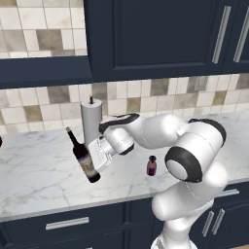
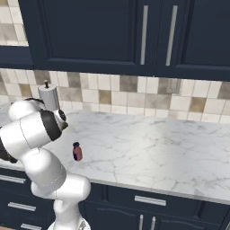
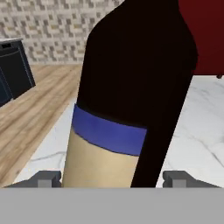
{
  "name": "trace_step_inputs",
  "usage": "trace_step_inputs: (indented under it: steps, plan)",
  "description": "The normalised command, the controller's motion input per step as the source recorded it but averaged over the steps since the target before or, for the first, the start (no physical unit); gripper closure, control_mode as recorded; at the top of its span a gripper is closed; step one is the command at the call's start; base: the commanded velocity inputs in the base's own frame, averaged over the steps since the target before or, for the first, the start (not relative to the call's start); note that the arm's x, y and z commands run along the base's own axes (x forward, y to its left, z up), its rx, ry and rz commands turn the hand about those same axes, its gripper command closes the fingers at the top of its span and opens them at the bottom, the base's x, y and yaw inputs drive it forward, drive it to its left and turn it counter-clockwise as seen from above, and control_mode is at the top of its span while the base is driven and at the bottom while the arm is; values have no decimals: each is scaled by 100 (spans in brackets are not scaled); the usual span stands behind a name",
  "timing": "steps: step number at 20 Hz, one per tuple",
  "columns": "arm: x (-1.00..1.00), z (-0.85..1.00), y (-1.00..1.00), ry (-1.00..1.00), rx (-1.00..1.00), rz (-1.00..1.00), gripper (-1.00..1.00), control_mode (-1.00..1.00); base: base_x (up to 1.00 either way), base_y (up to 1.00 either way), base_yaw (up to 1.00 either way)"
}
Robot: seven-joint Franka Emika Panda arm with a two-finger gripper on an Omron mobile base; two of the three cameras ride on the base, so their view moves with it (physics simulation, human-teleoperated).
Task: There is a wine glass and glass cup on the dining counter. Place the wine bottle next to the wine glass and the juice bottle next to the glass cup.
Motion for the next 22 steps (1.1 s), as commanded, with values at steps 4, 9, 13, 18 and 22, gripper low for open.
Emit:
trace_step_inputs:
  steps: [4, 9, 13, 18, 22]
  plan:
    - [-4, 8, 16, 3, 6, 0, 100, -100, 0, 0, 0]
    - [-26, 37, -7, 7, 9, 0, 100, -100, 0, 0, 0]
    - [-40, 46, -13, 0, 9, 0, 100, -100, 0, 0, 0]
    - [-54, 44, -14, 0, 4, 0, 100, -100, 0, 0, 0]
    - [-55, 36, -13, 0, 4, -11, 100, -100, 0, 0, 0]
